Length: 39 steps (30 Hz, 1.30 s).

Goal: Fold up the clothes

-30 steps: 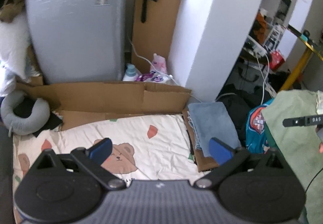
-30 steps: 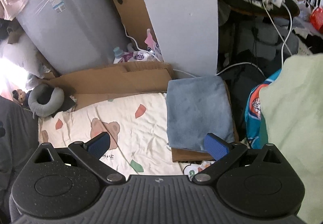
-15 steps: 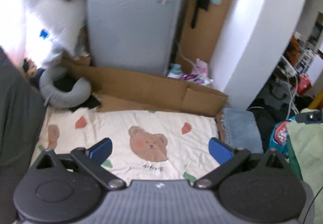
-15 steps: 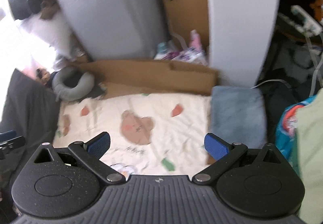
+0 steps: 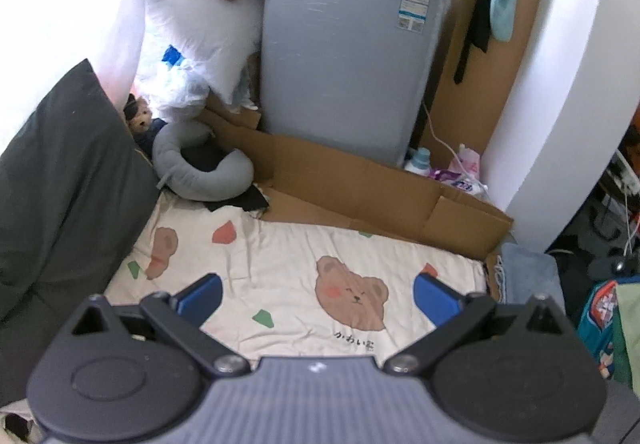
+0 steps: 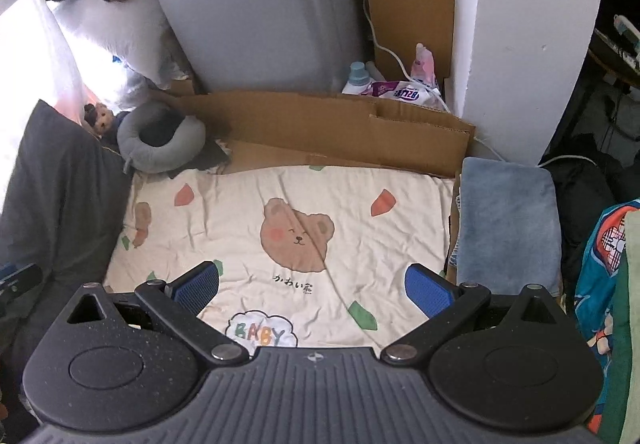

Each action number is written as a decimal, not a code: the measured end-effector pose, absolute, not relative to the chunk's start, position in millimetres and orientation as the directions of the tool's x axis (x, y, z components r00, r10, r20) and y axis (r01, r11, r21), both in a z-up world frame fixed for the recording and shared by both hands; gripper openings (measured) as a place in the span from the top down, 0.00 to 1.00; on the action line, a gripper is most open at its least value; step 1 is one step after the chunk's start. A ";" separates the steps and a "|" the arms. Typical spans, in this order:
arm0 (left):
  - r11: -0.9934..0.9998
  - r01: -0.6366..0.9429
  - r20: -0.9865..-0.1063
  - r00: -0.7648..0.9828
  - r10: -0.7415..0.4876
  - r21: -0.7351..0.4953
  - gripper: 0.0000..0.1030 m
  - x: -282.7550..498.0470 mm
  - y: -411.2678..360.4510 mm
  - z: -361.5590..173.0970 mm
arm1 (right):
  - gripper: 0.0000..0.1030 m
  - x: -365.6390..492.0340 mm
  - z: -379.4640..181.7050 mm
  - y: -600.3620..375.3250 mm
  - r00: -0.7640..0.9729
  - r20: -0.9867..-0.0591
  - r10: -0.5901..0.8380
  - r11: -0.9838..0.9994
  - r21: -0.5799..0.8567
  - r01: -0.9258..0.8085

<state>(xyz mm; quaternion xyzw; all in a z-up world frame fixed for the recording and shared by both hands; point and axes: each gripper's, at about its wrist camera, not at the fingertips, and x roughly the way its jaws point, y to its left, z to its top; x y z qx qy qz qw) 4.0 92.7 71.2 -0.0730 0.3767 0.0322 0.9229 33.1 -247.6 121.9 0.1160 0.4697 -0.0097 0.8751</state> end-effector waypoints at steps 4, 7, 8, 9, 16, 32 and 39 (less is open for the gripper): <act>0.981 -0.141 -0.701 0.713 0.010 -0.130 0.00 2.5 91.5 61.7 | 0.00 31.1 109.5 -234.4 0.556 -0.829 0.060 0.980 0.155 0.126; 0.979 -0.155 -0.703 0.711 0.019 -0.131 0.00 2.0 88.3 51.6 | 0.00 28.9 99.4 -226.6 0.558 -0.826 0.076 0.980 0.165 0.111; 0.979 -0.154 -0.701 0.713 0.019 -0.131 0.00 1.7 86.7 47.6 | 0.00 27.9 96.0 -224.8 0.562 -0.821 0.099 0.978 0.185 0.098; 0.980 -0.149 -0.703 0.711 0.014 -0.131 0.00 3.0 85.0 43.0 | 0.00 27.3 92.4 -222.5 0.558 -0.823 0.107 0.978 0.189 0.091; 0.985 -0.148 -0.745 0.666 0.031 -0.092 0.00 9.7 65.2 11.8 | 0.00 26.0 68.9 -209.6 0.524 -0.847 0.088 0.987 0.146 0.071; 0.986 -0.159 -0.824 0.564 0.054 -0.044 0.00 23.5 44.6 -16.6 | 0.00 18.5 29.5 -227.2 0.461 -0.884 0.072 0.989 0.121 0.079; 0.989 -0.144 -0.860 0.509 0.038 -0.042 0.00 30.9 37.5 -28.2 | 0.00 15.0 15.4 -234.0 0.443 -0.893 0.081 0.988 0.132 0.085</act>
